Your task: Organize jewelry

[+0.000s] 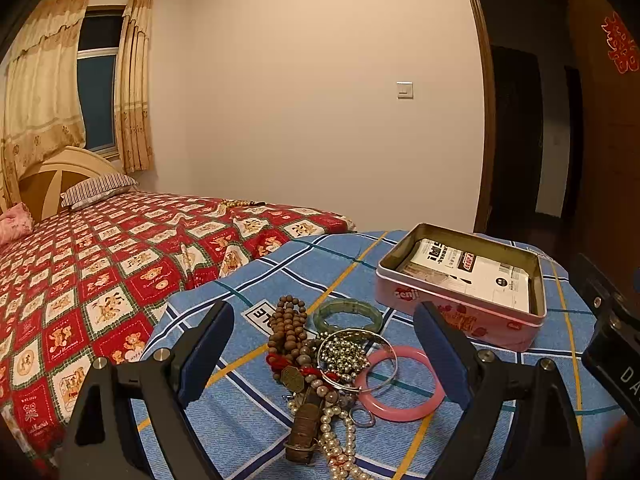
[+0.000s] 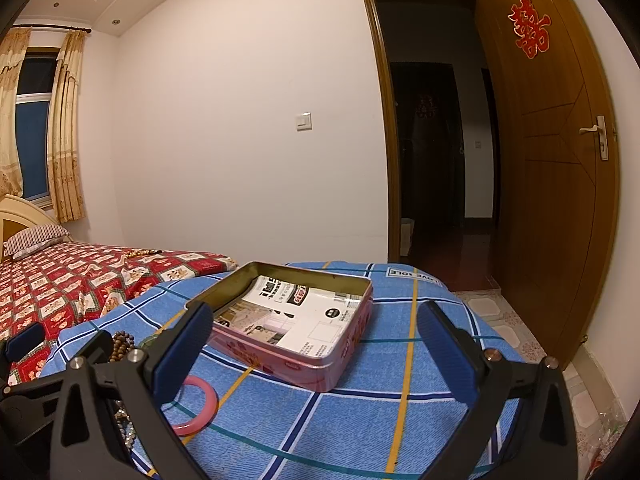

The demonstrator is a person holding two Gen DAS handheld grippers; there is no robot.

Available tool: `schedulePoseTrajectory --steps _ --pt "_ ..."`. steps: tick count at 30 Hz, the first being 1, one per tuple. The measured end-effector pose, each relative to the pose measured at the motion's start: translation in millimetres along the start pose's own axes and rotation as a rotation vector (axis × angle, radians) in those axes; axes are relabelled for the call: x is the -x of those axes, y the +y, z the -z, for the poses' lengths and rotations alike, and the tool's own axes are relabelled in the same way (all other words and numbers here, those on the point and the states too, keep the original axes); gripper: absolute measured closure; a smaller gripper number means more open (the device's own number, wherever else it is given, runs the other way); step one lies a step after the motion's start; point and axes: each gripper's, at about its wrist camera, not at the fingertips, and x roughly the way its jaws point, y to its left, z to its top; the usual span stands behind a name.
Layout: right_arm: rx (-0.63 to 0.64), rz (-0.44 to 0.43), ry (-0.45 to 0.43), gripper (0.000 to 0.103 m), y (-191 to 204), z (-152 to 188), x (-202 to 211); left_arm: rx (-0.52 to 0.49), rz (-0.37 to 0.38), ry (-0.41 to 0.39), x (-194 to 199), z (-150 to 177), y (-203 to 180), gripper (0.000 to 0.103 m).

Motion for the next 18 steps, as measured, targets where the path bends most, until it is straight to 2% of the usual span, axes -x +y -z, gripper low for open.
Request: schedulePoseTrajectory --steps 18 --pt "0.002 0.0 -0.002 0.0 0.2 -0.4 0.8 0.0 0.0 -0.001 0.2 0.7 -0.6 0.012"
